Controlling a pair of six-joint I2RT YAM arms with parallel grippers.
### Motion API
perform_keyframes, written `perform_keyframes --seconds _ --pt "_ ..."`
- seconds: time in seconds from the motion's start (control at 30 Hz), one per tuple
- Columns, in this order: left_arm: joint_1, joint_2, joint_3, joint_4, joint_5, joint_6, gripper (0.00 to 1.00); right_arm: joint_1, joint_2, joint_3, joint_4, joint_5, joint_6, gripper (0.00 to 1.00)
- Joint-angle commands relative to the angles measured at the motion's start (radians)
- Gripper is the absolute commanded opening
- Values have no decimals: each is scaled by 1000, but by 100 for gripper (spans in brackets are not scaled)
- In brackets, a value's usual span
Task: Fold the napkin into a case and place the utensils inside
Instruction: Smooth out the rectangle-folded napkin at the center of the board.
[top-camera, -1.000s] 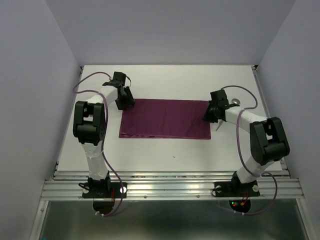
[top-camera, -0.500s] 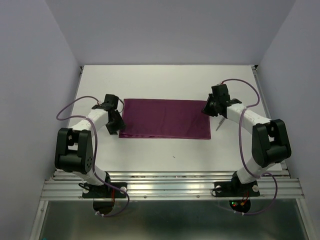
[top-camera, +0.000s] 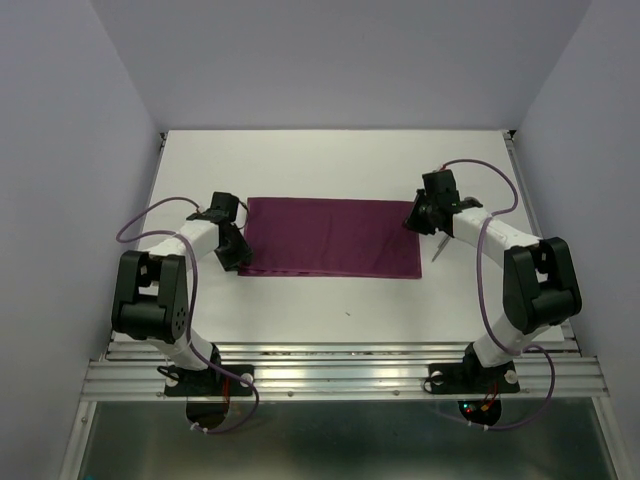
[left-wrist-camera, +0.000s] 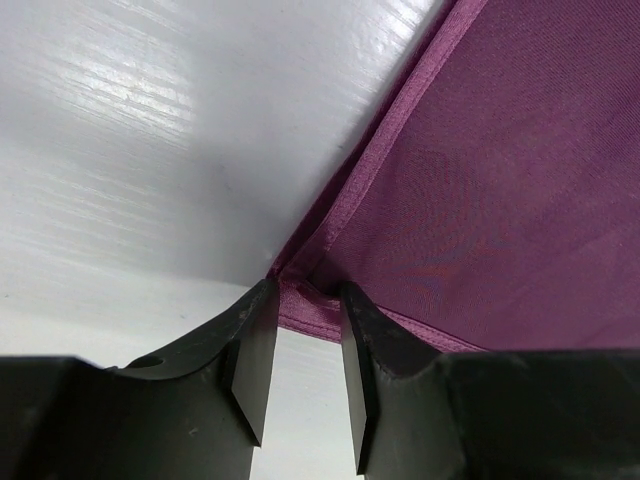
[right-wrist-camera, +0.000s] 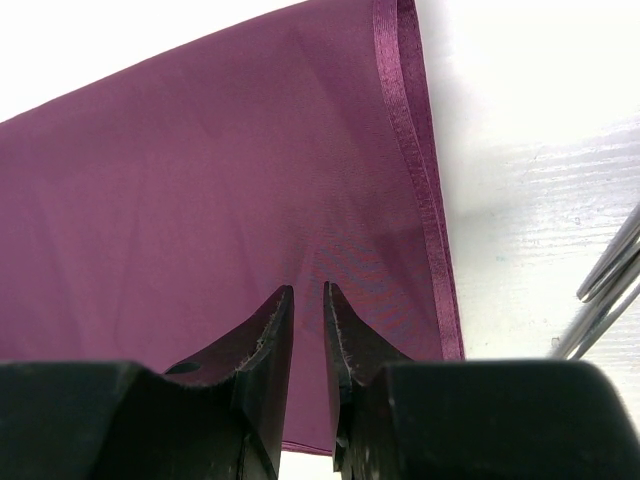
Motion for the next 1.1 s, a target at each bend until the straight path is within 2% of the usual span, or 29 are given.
perform_keyframes --seconds 0.0,0.13,0.27,0.33,0.43,0.5,0.6,0.67,0.77,0.9,1.07 --pt "-3 6 13 14 -25 -6 41 6 -20 -5 17 -8 -9 24" --pt "-9 17 19 17 -29 -6 34 6 -18 -7 19 -13 -9 24" --pt "-17 11 31 1 -49 -6 20 6 -23 -7 19 -13 -9 24" --pt "-18 5 37 -10 -55 -6 19 6 -26 -7 19 -13 -9 24" --pt "-21 -6 57 -29 -69 -2 6 6 -29 -11 17 -11 -9 24" --pt "-24 -11 67 -39 -71 0 2 6 -32 -14 11 -7 -11 25" --pt "-32 -21 83 -59 -72 6 6 6 -50 -25 -15 42 -18 25" --pt "-35 -29 90 -65 -72 12 16 6 -64 -40 -27 61 -21 26" --pt "-38 -31 91 -64 -66 20 27 6 -76 -65 -38 74 -25 26" --pt "-40 -21 85 -46 -56 26 32 6 -79 -80 -38 68 -14 26" --pt "-41 -9 77 -29 -48 29 29 6 -75 -76 -38 65 -9 26"
